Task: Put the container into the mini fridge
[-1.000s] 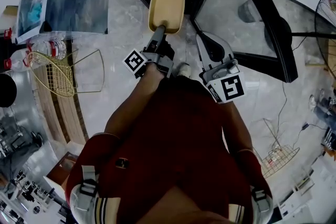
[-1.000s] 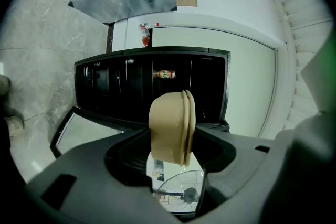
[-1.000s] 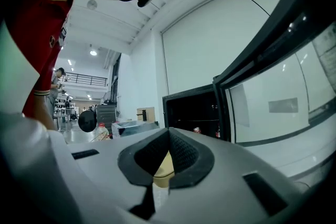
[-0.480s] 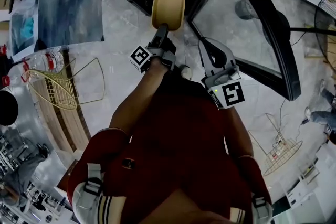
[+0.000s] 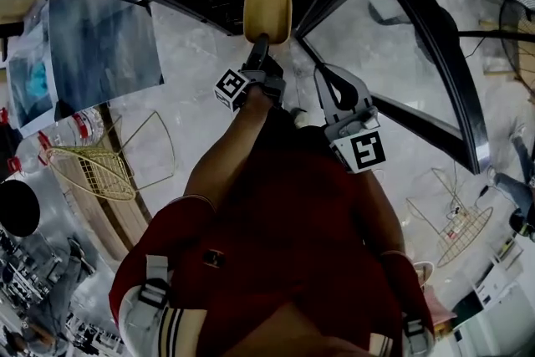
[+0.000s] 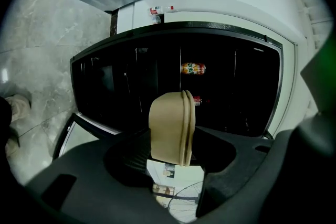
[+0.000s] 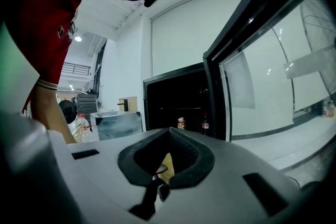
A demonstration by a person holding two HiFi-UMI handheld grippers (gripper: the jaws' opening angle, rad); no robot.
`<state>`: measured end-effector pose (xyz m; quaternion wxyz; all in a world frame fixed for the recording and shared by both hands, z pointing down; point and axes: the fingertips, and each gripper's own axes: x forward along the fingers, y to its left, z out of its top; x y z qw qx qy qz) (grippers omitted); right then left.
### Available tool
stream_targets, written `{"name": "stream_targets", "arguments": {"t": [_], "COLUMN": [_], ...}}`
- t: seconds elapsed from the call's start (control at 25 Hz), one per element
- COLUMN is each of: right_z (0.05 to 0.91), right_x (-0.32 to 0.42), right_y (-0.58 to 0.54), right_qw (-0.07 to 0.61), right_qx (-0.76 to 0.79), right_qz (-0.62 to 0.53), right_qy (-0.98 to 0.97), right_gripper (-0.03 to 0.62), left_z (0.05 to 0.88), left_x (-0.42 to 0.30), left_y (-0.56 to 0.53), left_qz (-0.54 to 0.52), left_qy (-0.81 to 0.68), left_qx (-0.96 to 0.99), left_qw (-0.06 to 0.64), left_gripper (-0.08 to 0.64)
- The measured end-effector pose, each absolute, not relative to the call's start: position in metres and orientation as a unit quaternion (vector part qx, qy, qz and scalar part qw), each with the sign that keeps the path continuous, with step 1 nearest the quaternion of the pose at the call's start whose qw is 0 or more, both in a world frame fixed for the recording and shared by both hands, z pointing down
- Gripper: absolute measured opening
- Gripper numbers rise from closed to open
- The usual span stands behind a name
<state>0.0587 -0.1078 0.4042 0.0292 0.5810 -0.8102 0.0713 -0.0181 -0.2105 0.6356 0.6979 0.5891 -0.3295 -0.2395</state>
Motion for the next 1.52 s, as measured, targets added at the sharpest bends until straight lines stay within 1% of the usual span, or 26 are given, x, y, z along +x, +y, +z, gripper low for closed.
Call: {"name": "stream_targets", "arguments": {"t": [0.16,0.72,1.52], "right_z": [0.407,0.432,0.447], "right_x": [0.055,0.059,0.082], "right_y": [-0.114,-0.133,-0.157], "right_qw": [0.017,0.030,0.036], "right_qx": [0.596,0.624,0.637], "right_qz": [0.084,0.110,0.129], "right_qy": [-0.799,-0.773,-0.759], "right_gripper": [-0.003,-0.003,-0.003], "left_z": [0.653,0.701,0.731], "left_x": [-0.012,0.011,0.054], "left_y": [-0.227,-0.284,-0.340], "left_qz": [-0.232,-0.212,-0.193], "left_qy": [-0.332,-0.349,-0.352], "left_qx": [0.590,0.575,0.563], "left_qw": [0.698,0.709,0.722], "left_gripper": [0.241,0.241,0.242]}}
